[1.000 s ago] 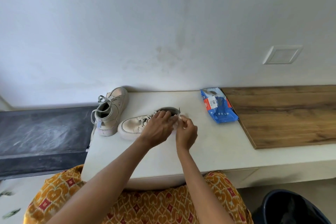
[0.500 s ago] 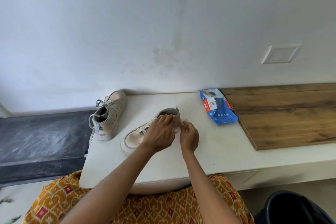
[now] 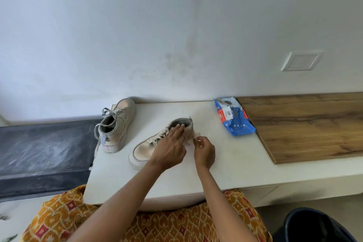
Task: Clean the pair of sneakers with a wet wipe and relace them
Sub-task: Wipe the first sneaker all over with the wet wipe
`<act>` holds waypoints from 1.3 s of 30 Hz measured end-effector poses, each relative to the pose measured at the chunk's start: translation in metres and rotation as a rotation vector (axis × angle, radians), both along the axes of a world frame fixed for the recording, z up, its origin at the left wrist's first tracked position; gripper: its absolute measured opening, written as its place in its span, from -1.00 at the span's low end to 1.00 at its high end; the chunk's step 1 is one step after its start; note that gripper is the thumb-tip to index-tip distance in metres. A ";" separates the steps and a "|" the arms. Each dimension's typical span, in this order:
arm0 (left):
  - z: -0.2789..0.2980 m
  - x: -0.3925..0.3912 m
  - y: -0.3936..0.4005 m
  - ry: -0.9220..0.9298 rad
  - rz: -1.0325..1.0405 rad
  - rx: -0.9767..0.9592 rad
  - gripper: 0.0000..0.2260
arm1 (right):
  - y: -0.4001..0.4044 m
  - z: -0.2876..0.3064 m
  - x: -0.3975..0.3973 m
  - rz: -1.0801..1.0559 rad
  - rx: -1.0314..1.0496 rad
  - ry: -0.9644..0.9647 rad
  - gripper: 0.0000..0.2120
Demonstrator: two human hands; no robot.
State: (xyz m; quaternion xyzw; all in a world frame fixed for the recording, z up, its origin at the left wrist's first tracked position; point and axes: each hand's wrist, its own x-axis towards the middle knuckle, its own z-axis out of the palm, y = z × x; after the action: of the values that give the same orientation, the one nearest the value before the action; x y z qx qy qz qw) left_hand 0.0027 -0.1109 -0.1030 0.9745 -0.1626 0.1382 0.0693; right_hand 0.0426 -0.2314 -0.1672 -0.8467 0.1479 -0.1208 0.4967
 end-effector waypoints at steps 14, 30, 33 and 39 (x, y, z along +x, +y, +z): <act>-0.003 0.000 -0.001 0.058 0.032 -0.071 -0.44 | 0.000 0.002 0.001 0.015 0.001 -0.017 -0.84; -0.001 0.000 -0.002 0.064 0.053 -0.121 -0.47 | -0.006 0.015 0.012 0.134 -0.020 0.145 -0.74; 0.001 -0.002 -0.003 0.083 0.038 -0.144 -0.45 | 0.002 0.026 0.007 0.060 0.120 0.044 -0.77; -0.005 0.002 0.002 0.099 0.013 -0.157 -0.49 | 0.045 0.064 -0.003 0.005 0.188 -0.188 -0.81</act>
State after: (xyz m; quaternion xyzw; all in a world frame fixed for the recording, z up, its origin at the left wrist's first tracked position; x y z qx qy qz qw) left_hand 0.0049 -0.1086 -0.1084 0.9728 -0.1415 0.1025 0.1524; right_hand 0.0394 -0.1868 -0.1031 -0.7818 0.1095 -0.1840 0.5856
